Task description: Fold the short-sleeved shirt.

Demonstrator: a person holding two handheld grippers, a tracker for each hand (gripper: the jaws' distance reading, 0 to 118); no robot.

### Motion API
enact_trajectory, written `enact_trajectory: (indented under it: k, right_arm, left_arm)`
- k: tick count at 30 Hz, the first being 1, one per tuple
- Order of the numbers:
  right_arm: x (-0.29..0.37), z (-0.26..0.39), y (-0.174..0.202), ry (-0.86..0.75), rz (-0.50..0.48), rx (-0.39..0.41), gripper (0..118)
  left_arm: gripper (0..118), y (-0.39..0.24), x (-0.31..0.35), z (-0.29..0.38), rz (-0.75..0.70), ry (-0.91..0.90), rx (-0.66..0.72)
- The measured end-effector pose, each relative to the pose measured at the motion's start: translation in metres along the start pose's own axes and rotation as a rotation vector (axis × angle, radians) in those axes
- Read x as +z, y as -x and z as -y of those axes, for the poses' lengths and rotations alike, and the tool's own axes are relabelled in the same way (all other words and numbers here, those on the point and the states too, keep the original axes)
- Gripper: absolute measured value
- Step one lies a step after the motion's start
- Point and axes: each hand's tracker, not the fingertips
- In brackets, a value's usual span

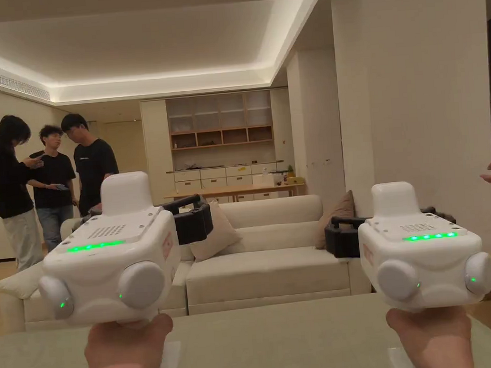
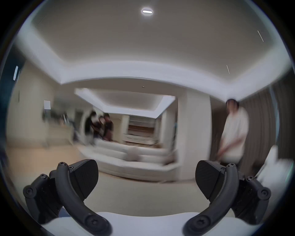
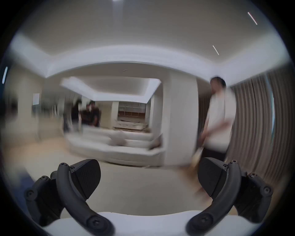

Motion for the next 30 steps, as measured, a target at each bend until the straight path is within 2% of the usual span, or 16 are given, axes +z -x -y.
enact_trajectory:
  k: [3, 5, 7, 8, 9, 10, 12, 14, 16, 19, 21, 23, 25, 27, 29, 30]
  right_arm:
    - [0.014, 0.025, 0.06, -0.201, 0.074, 1.081, 118]
    - [0.018, 0.073, 0.075, -0.287, 0.04, 1.664, 118]
    - [0.02, 0.111, 0.073, -0.277, -0.057, 1.962, 118]
    - [0.021, 0.126, 0.072, -0.266, -0.101, 2.054, 118]
    - [0.024, 0.139, 0.065, -0.3, -0.11, 2.093, 118]
    - [0.027, 0.147, 0.065, -0.303, -0.116, 2.097, 118]
    - [0.032, 0.15, 0.066, -0.282, -0.146, 1.993, 118]
    - [0.023, 0.139, 0.062, -0.181, -0.195, 1.689, 118]
    - [0.013, 0.094, 0.058, 0.001, -0.264, 1.1, 118]
    - [0.016, 0.011, 0.007, 0.124, -0.357, 0.104, 118]
    - [-0.014, 0.001, -0.043, 0.114, -0.376, -0.434, 118]
    - [-0.021, 0.003, -0.073, 0.103, -0.366, -0.625, 118]
    - [-0.003, 0.009, -0.075, 0.072, -0.27, -0.569, 118]
    - [-0.004, 0.02, -0.079, 0.095, -0.199, -0.517, 118]
    - [-0.013, 0.033, -0.076, 0.109, -0.167, -0.455, 118]
    - [-0.015, 0.035, -0.073, 0.109, -0.155, -0.411, 118]
  left_arm:
    - [118, 0.069, -0.004, 0.039, 0.175, -0.079, 1.061]
    - [117, 0.091, -0.005, 0.115, 0.094, -0.095, 1.916]
    - [117, 0.074, 0.006, 0.188, -0.069, -0.104, 2.584]
    - [118, 0.067, 0.014, 0.213, -0.147, -0.075, 2.777]
    - [117, 0.066, 0.023, 0.227, -0.208, -0.098, 2.752]
    - [118, 0.072, 0.031, 0.237, -0.243, -0.134, 2.606]
    - [118, 0.089, 0.042, 0.245, -0.349, -0.09, 2.208]
    - [118, 0.098, 0.042, 0.242, -0.404, -0.009, 2.134]
    - [118, 0.11, 0.025, 0.213, -0.215, 0.097, 1.915]
    - [118, 0.112, -0.001, 0.144, 0.035, 0.087, 1.436]
    - [118, 0.103, -0.015, 0.089, 0.179, 0.129, 1.106]
    - [118, 0.077, -0.017, 0.033, 0.195, 0.177, 0.626]
    - [118, 0.045, -0.009, 0.005, 0.025, 0.148, 0.06]
    - [118, 0.029, -0.013, 0.004, -0.214, 0.141, -0.291]
    - [118, 0.027, -0.014, 0.009, -0.199, 0.175, -0.316]
    - [118, 0.028, -0.014, 0.01, -0.153, 0.191, -0.246]
